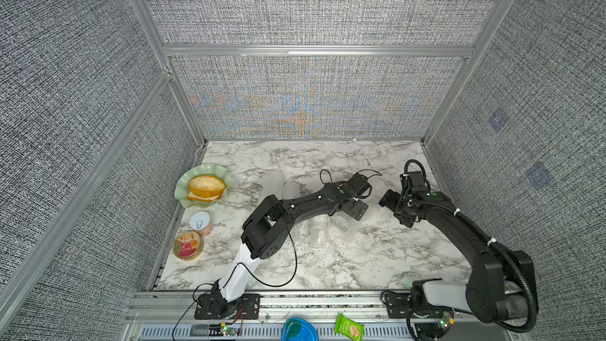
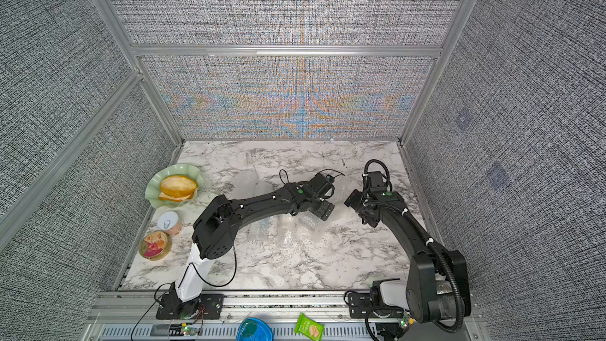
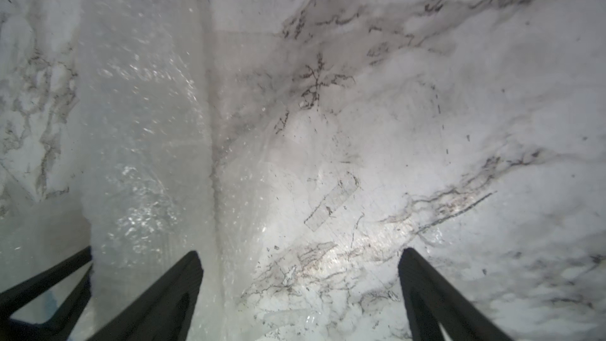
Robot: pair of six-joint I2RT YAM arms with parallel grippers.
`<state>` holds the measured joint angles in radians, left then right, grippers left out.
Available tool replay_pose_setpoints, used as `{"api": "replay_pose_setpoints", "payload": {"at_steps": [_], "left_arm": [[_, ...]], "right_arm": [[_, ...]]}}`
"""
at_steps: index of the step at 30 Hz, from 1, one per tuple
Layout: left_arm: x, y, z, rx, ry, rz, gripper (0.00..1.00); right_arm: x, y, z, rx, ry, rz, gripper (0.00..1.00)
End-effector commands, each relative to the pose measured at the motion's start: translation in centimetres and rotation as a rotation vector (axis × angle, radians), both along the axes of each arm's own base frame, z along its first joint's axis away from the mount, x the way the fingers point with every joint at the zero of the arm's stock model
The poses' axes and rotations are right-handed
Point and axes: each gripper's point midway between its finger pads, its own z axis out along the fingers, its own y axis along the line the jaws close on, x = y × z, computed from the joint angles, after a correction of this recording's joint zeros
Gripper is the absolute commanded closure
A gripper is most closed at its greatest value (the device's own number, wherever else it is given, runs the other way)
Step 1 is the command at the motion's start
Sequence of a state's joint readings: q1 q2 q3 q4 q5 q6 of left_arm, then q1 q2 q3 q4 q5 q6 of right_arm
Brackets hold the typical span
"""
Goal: Unwrap the vase from the bubble wrap
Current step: Unwrap the bubble wrap at the center of the board.
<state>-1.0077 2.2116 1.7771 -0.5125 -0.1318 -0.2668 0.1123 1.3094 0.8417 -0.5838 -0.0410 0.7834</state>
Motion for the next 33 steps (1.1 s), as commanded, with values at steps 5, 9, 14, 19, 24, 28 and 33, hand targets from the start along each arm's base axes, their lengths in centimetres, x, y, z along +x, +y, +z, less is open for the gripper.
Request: {"api": "replay_pose_setpoints", "payload": {"at_steps": [5,9,14,19,24,28,33], "left_arm": [[1.1,1.8,-1.8,0.160,-0.013,0.066,0.11],[1.4,1.6,-1.5,0.133,-0.010,0.068,0.11],[1.5,1.4,-1.1,0.095,0.014,0.065,0.12],[1.5,1.2,-0.9,0.048,0.043,0.064,0.12],[1.2,1.1,-1.2,0.025,0.069,0.061,0.13],[1.2,0.9,-1.2,0.008,0.078,0.057,0.14],[1.0,0.8,-1.2,-0.002,0.088,0.054,0.14]], "right_arm": [[0.1,1.4,-2.3,0.114,-0.018,0.021,0.16],[0.9,2.5,-3.2,0.183,-0.046,0.042,0.23],[2.2,3.3,-3.3,0.228,-0.070,0.049,0.33],[3.4,4.0,-3.2,0.275,-0.088,0.048,0.34],[4.1,4.6,-2.7,0.321,-0.106,0.035,0.35],[4.3,5.2,-3.3,0.367,-0.090,0.019,0.38],[4.8,5.8,-4.3,0.404,-0.076,0.004,0.47]]}}
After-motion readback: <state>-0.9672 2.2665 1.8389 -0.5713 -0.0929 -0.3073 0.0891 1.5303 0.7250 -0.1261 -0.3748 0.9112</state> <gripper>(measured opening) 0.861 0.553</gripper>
